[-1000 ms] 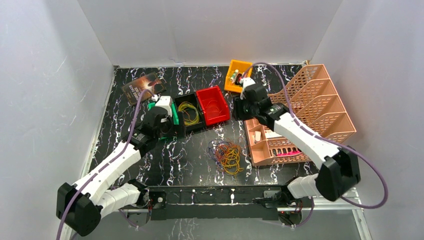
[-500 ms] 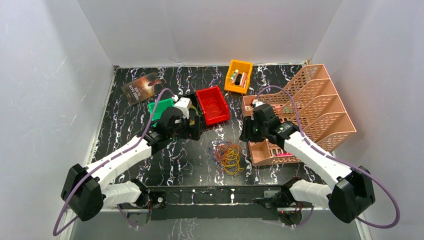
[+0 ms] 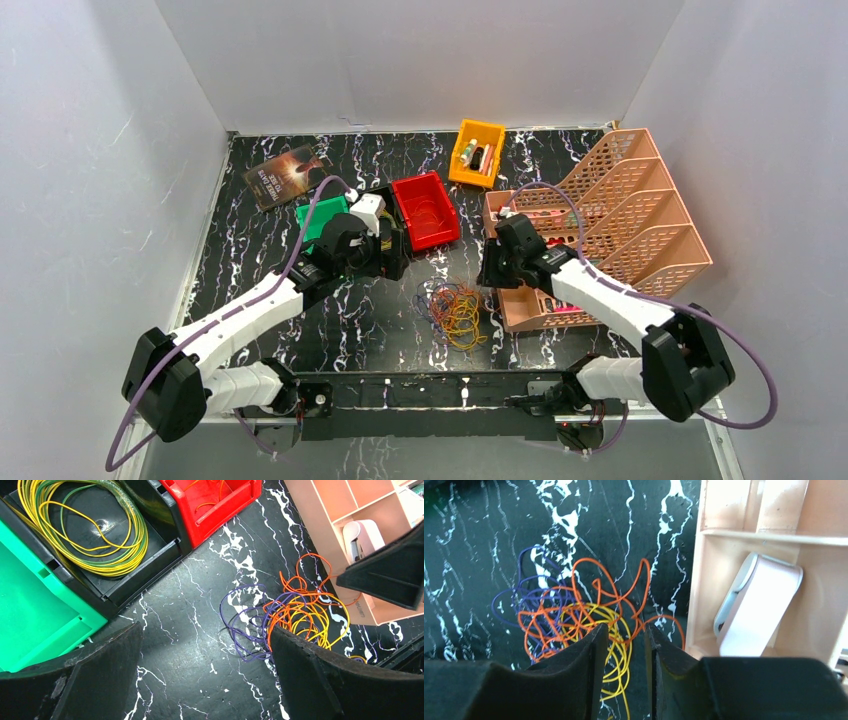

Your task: Untangle the cables

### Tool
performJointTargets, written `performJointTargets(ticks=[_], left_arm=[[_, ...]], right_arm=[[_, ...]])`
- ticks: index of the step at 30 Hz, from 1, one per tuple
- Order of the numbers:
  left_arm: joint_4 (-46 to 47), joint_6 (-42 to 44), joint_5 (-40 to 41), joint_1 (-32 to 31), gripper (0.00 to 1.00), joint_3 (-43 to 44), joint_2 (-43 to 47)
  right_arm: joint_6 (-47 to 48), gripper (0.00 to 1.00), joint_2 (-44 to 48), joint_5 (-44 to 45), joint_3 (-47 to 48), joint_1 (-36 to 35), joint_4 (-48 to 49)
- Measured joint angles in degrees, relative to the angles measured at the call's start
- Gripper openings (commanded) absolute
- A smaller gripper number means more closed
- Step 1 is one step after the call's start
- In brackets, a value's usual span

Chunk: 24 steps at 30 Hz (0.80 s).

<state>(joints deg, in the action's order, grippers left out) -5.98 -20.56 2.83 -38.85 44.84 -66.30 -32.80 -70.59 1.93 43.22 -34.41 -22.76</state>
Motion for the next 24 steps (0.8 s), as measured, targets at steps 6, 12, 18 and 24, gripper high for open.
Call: performJointTargets(ticks=[6,12,18,24], left_arm=[[0.0,0.0,-0.3,0.0,0.98,0.0,0.0],[0.0,0.0,-0.3,-0.1,0.98,0.0,0.0],[0.8,0.0,-0.3,-0.2,0.98,0.0,-0.8],[5.0,0.2,-0.3,-0.3,0.99,-1.2,0.2]], right_arm=[[-0.6,0.38,-4.9,3.1,0.0,0.0,2.7],[-1.0,0.32,-6.5,3.7,0.0,0.0,3.5],[-1.4,0.14,-7.4,1.7,0.0,0.0,5.9],[-1.0,0.0,-7.6,1.1,0.0,0.0,6.3]])
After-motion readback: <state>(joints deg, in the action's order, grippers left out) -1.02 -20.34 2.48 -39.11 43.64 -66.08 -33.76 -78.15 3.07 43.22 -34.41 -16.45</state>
